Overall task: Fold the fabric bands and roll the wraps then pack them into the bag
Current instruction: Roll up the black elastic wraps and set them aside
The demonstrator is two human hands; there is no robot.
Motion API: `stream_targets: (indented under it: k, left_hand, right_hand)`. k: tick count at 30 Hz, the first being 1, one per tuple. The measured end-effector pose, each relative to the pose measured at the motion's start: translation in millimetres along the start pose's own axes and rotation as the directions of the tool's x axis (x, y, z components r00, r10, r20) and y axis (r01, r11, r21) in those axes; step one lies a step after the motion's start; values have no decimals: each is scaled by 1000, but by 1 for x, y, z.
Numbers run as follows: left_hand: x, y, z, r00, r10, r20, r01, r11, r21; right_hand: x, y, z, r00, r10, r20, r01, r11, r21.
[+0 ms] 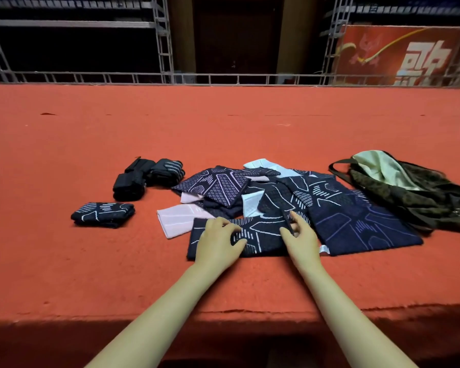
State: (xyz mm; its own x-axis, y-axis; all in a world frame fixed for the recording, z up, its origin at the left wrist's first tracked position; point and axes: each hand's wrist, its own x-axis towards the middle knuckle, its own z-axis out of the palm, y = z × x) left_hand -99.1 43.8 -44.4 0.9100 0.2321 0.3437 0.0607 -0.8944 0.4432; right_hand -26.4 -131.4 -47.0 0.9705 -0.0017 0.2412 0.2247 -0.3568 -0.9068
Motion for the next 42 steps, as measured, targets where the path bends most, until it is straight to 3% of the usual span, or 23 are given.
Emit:
stream_targets:
  k: [2,4,7,10,13,16,22,30,32,37,42]
  left_hand:
    - [2,8,8,999,30,21,-31,999,27]
    - [1,13,16,999,34,22,-35,997,65]
    - [2,11,22,1000,2,-5,-2,1000,27]
    - [4,7,20,998,-29,-57,22,992,-126]
    - [2,4,16,959,-161,-233,112,971,-212]
    - [2,3,14,921,-230,-315,199,972,-128]
    - [7,-2,15,958,-243,-151,214,959,-187]
    - [4,3,8,970,-227,-84,202,950,-239]
    - [4,2,9,976,-207,-66,189,959,-210]
    - [3,1,10,984,-170,-47,162,977,-141]
    - [5,1,12,986,-153,-67,149,987,-53]
  right_hand:
    - [5,5,-4,988,99,-119,-77,981,177]
    - [7,7,-6,981,146,-126,-101,946,307]
    - [1,1,-4,998,32,-61,-9,936,353]
    - [-9,-4,2,973,-230,-15,227,950,216]
    - [-13,-2,9,894,-442,72,442,897,16]
    - [-16,0,12,856,-490,167,504,862,-51]
    - [-20,0,14,790,-497,358,561,822,-99]
    - [-12,5,16,754,-477,451,571,816,-92]
    - [-11,6,17,773,-460,436,562,815,-137]
    - [-7,5,17,881,-285,378,376,906,-194]
    - [0,-4,18,932,-91,352,162,971,-178]
